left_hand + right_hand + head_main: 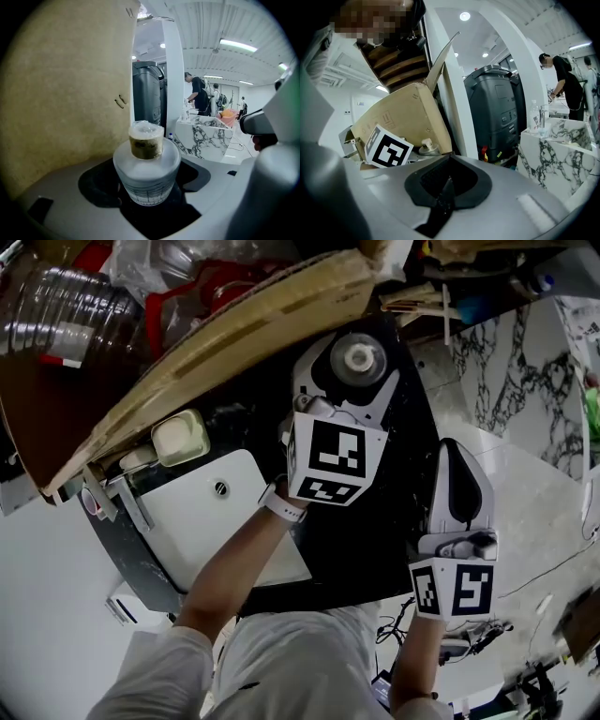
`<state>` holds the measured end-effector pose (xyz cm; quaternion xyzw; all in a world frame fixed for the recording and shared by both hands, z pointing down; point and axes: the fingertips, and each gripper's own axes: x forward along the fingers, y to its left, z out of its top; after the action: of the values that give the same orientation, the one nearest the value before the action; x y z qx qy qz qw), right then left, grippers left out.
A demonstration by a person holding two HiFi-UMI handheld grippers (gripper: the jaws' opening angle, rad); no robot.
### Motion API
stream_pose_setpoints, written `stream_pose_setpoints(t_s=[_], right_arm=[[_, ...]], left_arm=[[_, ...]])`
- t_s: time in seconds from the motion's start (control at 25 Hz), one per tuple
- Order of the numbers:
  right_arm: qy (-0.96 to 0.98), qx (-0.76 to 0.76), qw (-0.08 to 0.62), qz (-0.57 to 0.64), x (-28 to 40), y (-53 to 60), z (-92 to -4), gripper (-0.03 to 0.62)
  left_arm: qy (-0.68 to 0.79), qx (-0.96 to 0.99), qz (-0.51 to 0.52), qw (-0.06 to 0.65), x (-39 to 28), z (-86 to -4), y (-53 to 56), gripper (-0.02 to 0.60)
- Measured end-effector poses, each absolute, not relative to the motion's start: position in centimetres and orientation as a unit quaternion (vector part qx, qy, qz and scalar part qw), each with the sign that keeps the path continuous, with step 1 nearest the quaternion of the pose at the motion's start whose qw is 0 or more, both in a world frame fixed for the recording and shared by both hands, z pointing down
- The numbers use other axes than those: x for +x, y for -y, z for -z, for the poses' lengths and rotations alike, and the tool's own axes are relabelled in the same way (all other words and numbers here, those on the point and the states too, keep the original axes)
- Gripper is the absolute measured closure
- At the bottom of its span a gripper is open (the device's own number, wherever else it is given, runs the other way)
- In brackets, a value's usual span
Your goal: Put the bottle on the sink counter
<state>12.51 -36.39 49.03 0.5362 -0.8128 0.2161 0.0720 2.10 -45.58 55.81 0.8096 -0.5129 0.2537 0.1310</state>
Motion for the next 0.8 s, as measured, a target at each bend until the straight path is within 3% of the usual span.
stream_pose_setpoints(t_s=[0.8], right_arm=[[0.815, 0.536, 0.081, -0.206, 13.2, 35.3, -47.2, 0.583]], left_arm=[[0.510, 0.800, -0.256, 0.185, 0.5, -56.5, 43.1, 0.216]])
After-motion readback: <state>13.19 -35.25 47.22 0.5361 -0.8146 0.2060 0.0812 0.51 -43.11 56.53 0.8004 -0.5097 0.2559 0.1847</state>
